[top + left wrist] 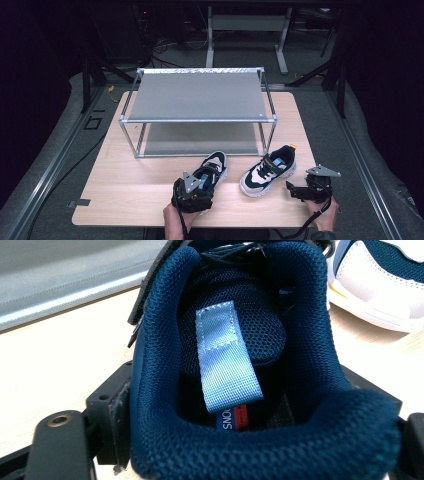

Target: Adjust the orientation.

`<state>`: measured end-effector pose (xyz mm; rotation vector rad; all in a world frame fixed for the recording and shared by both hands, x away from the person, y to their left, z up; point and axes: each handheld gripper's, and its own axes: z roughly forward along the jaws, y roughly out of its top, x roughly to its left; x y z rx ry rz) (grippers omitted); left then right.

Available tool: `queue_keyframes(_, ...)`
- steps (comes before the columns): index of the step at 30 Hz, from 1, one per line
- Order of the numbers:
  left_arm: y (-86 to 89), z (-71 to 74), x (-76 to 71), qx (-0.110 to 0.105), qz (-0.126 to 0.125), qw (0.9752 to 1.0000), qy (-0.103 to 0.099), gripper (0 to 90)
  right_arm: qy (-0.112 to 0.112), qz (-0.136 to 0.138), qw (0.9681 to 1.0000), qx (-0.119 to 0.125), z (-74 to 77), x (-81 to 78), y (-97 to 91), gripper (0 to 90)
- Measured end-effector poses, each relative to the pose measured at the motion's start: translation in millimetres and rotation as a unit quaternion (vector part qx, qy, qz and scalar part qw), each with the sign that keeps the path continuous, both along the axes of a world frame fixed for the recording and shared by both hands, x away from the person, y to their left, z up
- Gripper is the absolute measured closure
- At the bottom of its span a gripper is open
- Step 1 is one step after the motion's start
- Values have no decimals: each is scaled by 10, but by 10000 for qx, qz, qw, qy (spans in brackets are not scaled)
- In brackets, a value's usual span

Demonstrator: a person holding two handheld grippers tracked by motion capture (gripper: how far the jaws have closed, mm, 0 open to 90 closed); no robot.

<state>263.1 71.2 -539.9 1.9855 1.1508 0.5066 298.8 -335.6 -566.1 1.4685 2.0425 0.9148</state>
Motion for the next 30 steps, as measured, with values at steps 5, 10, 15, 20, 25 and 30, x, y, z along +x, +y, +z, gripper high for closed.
queue_keyframes(5,0,1,-17,-20,12,10000,-52,232,-9,1,10000,3,-1,0,2,31)
queue_keyframes(10,0,1,-25,-14,16,9999,-98,250,-19,-5,10000,5,-2,0,2,32)
queue_keyframes(15,-1,9,-45,-13,-8,9999,-165,258,-10,-1,10000,-12,2,-2,-1,32)
queue_keyframes(20,14,42,-77,-60,-8,9997,-247,258,-15,-3,10000,-12,2,-3,0,33)
queue_keyframes(25,37,83,-108,-104,-1,9994,-324,257,-19,3,10000,-17,2,-5,0,32)
queue_keyframes(30,80,162,-137,-141,20,9989,-436,256,-21,-4,10000,-23,3,-7,2,32)
